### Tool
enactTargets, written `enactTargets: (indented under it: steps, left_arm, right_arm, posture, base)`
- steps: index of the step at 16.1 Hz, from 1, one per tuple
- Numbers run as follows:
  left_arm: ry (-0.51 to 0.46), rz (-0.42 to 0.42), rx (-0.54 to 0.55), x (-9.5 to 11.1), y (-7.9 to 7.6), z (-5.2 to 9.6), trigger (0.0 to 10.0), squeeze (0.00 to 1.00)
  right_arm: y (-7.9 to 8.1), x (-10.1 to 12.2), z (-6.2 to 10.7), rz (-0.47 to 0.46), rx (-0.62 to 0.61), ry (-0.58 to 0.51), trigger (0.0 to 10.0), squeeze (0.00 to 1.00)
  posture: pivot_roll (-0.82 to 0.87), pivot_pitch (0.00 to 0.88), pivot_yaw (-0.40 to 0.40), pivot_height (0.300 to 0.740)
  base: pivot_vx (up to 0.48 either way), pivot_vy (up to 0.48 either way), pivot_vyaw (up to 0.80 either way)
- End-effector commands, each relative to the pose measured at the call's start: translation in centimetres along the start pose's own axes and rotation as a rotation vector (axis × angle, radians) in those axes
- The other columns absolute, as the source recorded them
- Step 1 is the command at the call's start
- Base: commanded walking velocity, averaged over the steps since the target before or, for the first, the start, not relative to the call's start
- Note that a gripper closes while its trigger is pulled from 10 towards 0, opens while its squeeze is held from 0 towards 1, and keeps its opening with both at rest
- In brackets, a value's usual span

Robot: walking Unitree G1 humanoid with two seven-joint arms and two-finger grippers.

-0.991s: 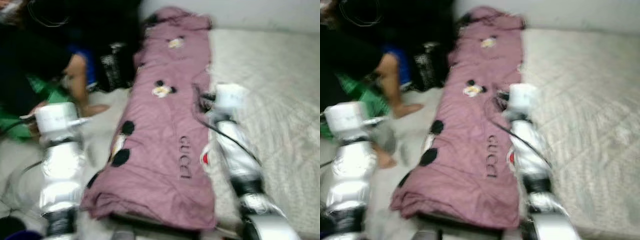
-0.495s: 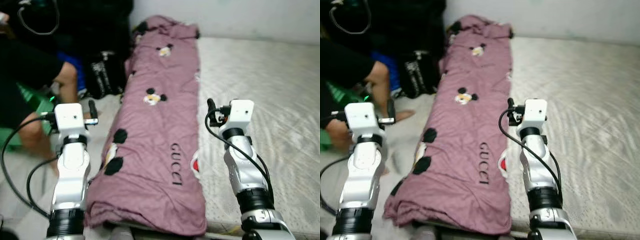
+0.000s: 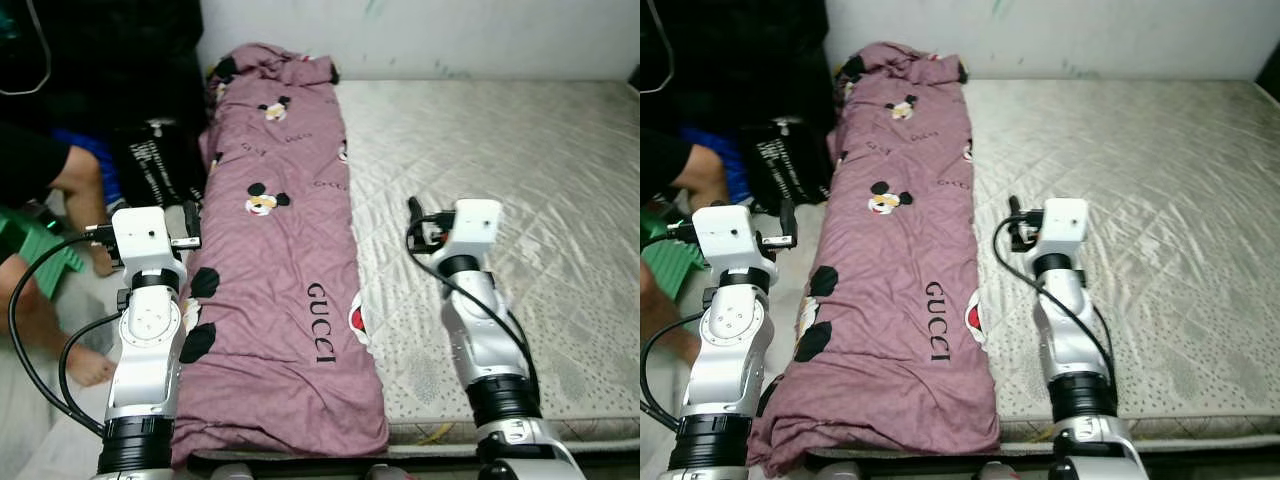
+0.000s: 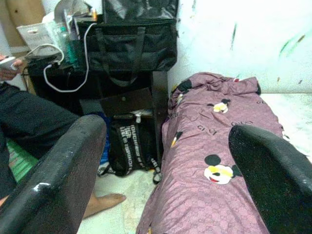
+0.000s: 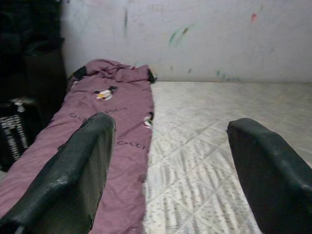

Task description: Clean up the room

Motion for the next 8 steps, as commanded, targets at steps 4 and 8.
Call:
enactTargets:
  steps: [4,8]
  left_arm:
    - [-0.002,0.011,-0.013,0.24,-0.15,0.11,10.0,0.0]
    - [0.0,0.04,-0.052,0.38,-0.46,0.05,10.0,0.0]
  right_arm:
    - [0.15,1.0,-0.34,0.001,0.014,-0.026,10.0,0.0]
    - [0.22,1.05,-0.44,0.001,0.018,-0.028,10.0,0.0]
  posture:
    - [0.02,0.0,0.017,0.74]
    - [0.02,0.0,0.017,0.74]
  base:
    - [0.0,0.0,0.0]
    - [0.0,0.0,0.0]
Point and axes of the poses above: a point about 5 cm out from each wrist's last joint towards the gripper, its own z axis pointing back from the gripper into the wrist, its own x axis along the axis of the wrist's last joint, y = z × x, the point moved 6 cm from there along -z, pointing out of the wrist towards the gripper, and after that the axes turned 8 degrees about z, right-handed, at the moved point
